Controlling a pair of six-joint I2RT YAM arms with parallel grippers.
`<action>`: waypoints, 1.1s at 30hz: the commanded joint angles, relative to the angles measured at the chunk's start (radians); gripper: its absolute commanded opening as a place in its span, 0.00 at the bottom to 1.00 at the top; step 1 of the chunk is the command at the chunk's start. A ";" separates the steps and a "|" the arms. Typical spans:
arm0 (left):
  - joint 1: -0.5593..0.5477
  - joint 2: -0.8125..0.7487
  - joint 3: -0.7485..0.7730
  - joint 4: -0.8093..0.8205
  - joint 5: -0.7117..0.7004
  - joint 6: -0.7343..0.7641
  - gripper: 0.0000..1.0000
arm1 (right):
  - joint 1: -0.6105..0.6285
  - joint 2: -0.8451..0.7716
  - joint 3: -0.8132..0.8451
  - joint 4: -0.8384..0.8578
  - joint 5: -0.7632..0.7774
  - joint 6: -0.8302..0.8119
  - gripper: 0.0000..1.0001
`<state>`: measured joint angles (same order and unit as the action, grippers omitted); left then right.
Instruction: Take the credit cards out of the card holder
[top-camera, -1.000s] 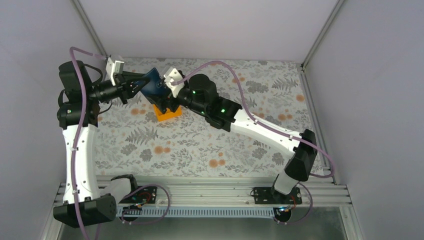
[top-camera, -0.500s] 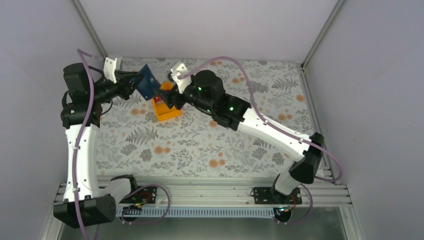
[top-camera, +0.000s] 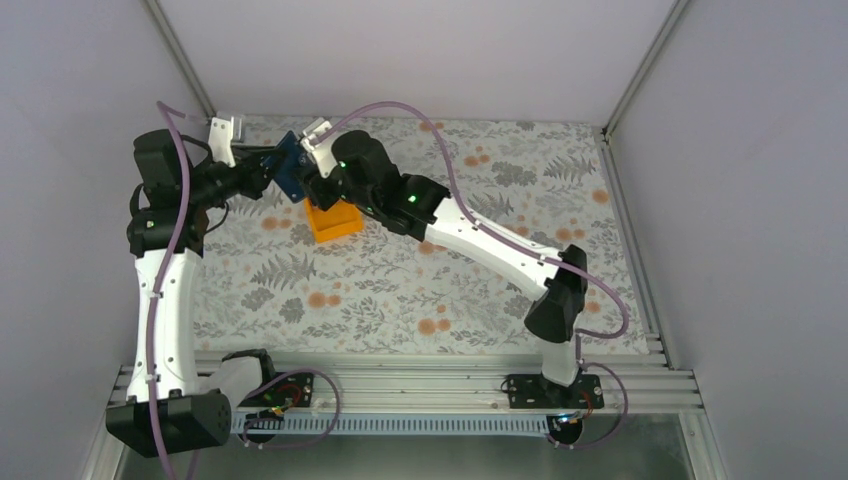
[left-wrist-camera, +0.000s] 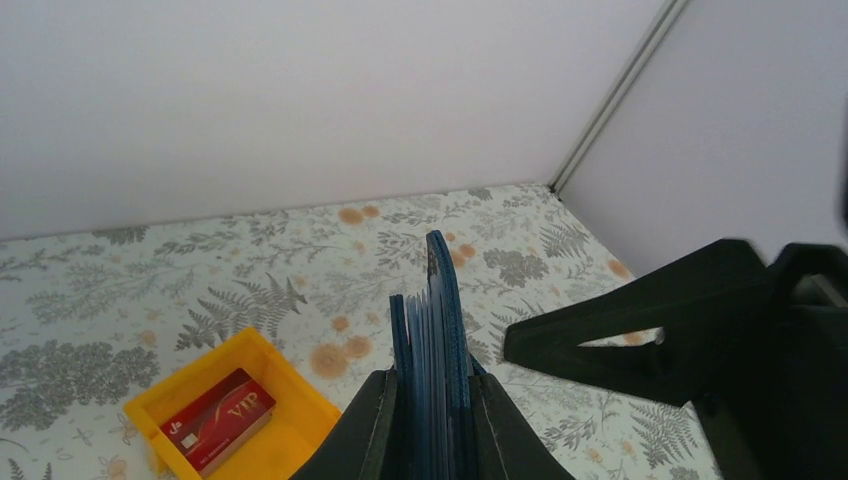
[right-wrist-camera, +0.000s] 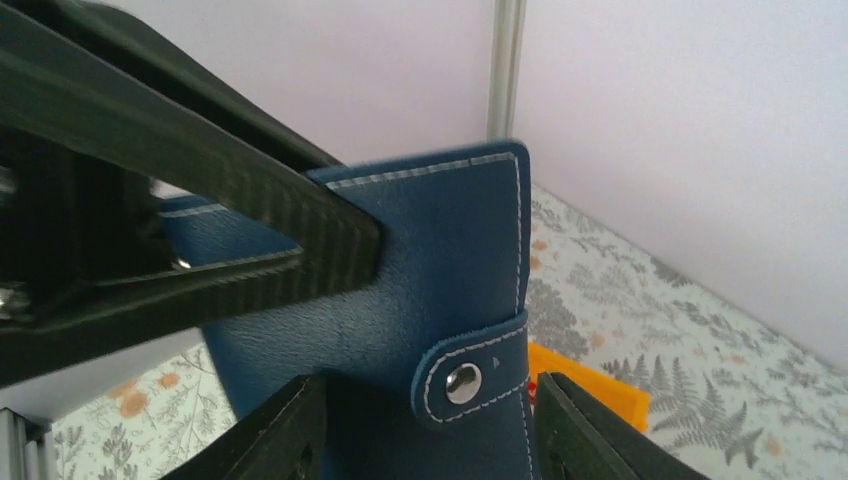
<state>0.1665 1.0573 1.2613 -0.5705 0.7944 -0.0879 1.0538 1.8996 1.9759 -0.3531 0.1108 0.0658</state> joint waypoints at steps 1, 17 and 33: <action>-0.008 -0.015 0.034 0.013 0.011 -0.029 0.02 | 0.011 0.034 0.085 -0.105 0.097 0.033 0.49; -0.059 -0.018 0.082 -0.153 0.097 0.173 0.02 | -0.079 -0.102 -0.127 0.025 0.191 -0.014 0.04; -0.062 -0.042 0.040 -0.274 0.175 0.521 0.02 | -0.598 -0.311 -0.465 0.019 -0.860 -0.026 0.72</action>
<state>0.1040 1.0565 1.3266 -0.8337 0.9173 0.3527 0.4175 1.6592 1.5406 -0.2783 -0.4221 0.0544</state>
